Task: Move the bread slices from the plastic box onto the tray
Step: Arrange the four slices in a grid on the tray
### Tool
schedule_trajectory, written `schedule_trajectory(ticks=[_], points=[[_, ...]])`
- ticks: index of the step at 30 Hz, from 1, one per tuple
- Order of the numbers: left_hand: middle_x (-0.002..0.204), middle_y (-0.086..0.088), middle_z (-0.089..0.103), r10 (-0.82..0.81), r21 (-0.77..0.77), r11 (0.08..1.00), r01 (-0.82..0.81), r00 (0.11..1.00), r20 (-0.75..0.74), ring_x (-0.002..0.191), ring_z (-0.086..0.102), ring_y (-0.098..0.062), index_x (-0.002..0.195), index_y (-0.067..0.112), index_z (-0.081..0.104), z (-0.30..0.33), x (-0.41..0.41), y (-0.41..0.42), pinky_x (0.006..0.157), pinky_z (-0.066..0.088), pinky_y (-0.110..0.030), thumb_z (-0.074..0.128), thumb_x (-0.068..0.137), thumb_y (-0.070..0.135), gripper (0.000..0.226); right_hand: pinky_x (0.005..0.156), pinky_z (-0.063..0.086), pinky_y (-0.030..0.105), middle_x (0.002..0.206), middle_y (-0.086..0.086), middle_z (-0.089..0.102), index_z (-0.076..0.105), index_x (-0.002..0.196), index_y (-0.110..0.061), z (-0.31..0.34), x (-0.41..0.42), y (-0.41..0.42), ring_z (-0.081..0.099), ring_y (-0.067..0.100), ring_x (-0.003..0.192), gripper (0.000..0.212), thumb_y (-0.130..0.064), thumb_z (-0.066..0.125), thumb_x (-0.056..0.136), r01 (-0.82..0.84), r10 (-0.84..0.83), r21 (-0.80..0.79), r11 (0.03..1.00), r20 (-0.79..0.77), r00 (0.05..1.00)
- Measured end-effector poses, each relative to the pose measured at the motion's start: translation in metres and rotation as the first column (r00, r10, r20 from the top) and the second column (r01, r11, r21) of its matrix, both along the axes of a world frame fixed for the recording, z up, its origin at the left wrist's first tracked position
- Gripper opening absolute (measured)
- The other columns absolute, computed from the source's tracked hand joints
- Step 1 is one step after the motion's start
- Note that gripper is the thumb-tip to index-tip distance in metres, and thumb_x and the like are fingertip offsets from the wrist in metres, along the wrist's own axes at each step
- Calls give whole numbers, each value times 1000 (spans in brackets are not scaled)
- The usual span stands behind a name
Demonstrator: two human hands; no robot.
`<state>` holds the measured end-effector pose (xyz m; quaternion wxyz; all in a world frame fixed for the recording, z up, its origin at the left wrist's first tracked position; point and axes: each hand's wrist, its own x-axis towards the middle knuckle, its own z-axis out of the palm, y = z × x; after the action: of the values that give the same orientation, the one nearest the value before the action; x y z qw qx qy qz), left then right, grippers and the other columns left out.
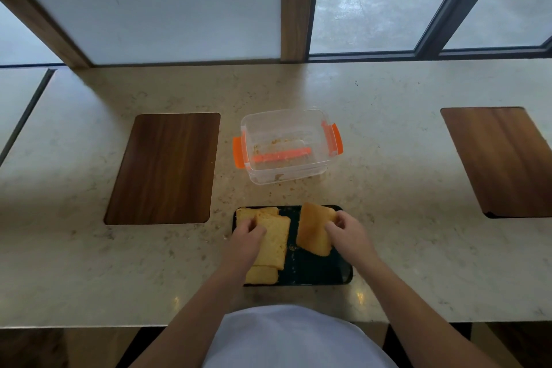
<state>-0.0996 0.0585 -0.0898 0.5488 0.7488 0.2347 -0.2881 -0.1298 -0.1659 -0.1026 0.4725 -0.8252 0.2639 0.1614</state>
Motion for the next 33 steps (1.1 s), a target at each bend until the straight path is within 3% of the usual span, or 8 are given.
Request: schedule_trajectory(ticks=[3, 6, 10, 13, 16, 19, 25, 33], points=[[82, 17, 47, -36, 13, 999, 36, 999, 6, 69, 45, 0, 84, 40, 48, -1, -2, 2, 61, 37, -23, 54, 95, 25, 20, 59, 46, 30, 79, 10, 65, 67, 90, -12, 1, 26, -15, 57, 14, 65, 22, -30, 55, 91, -376, 354, -98, 921, -190, 916], [84, 15, 50, -57, 20, 998, 56, 998, 10, 74, 50, -3, 93, 38, 46, -5, -5, 5, 68, 44, -27, 53, 97, 25, 16, 71, 56, 35, 87, 7, 68, 70, 96, -14, 2, 56, -19, 65, 18, 78, 23, -29, 53, 92, -679, 597, -124, 723, -383, 705], [81, 12, 50, -94, 40, 995, 95, 996, -3, 70, 49, -4, 112, 31, 46, -6, -9, 11, 66, 45, -26, 53, 98, 24, 17, 86, 55, 37, 112, 10, 68, 67, 122, -11, 9, 92, -15, 64, 26, 100, 31, -18, 50, 96, -861, 716, -177, 477, -489, 498], [83, 7, 55, -104, 36, 994, 105, 994, -12, 73, 53, -9, 125, 16, 54, -6, -10, 14, 68, 46, -28, 52, 98, 22, 28, 81, 54, 34, 112, 11, 68, 67, 122, -10, 11, 108, -11, 64, 27, 98, 31, -13, 52, 96, -912, 746, -179, 369, -528, 406], [97, 5, 61, -115, 47, 992, 116, 993, -28, 84, 58, -10, 143, 13, 47, -4, -11, 16, 74, 50, -29, 53, 98, 23, 46, 78, 58, 34, 107, 9, 68, 67, 122, -11, 3, 106, -3, 65, 25, 90, 30, -15, 54, 94, -895, 715, -259, 363, -538, 446], [119, -2, 62, -113, 24, 993, 115, 992, -54, 103, 61, -20, 146, 15, 45, -3, -10, 17, 92, 53, -43, 54, 96, 26, 52, 79, 58, 36, 114, 6, 66, 59, 130, -16, -11, 85, -3, 64, 25, 96, 37, -21, 55, 93, -797, 664, -370, 478, -442, 603], [147, -7, 47, -93, 35, 995, 97, 991, -93, 128, 47, -28, 151, 18, 38, -7, -1, 14, 108, 40, -52, 56, 94, 28, 60, 105, 42, 50, 149, 4, 40, 31, 149, -24, -33, 7, -6, 37, 31, 134, 94, -60, 74, 73, -714, 678, -526, 463, -308, 667], [127, -8, 58, -85, -68, 995, 74, 983, -160, 115, 56, -31, 134, 18, 56, 3, 21, -4, 103, 44, -57, 56, 88, 25, 46, 109, 35, 53, 157, 8, 30, 33, 146, -22, -27, 6, -8, 27, 34, 141, 71, -22, 68, 85, -689, 666, -579, 435, -308, 679]])
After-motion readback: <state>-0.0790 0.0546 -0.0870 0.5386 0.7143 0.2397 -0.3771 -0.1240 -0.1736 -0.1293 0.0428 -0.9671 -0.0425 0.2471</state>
